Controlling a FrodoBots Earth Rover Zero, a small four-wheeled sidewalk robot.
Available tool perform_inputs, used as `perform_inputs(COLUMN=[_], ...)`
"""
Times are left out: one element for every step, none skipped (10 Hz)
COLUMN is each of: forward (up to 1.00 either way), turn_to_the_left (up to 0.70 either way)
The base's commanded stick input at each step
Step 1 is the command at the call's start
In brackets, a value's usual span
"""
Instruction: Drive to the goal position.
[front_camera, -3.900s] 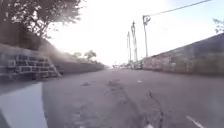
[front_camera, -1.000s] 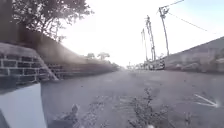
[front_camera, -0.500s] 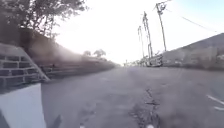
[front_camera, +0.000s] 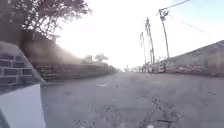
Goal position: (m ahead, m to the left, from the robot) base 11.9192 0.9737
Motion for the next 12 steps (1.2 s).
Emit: perform_inputs(forward=[0.7,0.7,0.7,0.7,0.7,0.7,0.7,0.7,0.7,0.7,0.7,0.7], turn_to_the_left=[0.0,0.0,0.0,0.0,0.0,0.0,0.0,0.0,0.0,0.0,0.0,0.0])
